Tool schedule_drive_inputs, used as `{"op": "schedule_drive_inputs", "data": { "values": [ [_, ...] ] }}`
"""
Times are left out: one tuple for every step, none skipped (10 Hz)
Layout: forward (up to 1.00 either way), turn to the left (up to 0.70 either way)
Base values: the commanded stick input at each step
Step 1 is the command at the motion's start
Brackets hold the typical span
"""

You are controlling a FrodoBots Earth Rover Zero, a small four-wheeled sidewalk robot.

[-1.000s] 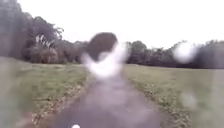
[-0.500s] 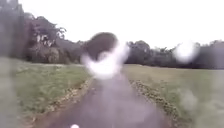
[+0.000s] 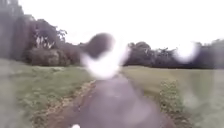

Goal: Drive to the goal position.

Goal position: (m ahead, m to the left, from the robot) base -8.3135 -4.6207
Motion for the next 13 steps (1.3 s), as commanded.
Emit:
{"op": "schedule_drive_inputs", "data": {
  "values": [
    [0.85,0.00],
    [0.85,0.00],
    [0.85,0.00],
    [0.85,0.00],
    [0.85,0.00],
    [0.85,0.00],
    [0.85,0.00],
    [0.85,0.00],
    [0.85,0.00],
    [0.85,0.00],
    [0.85,0.00],
    [0.85,0.00],
    [0.85,0.00]
  ]
}}
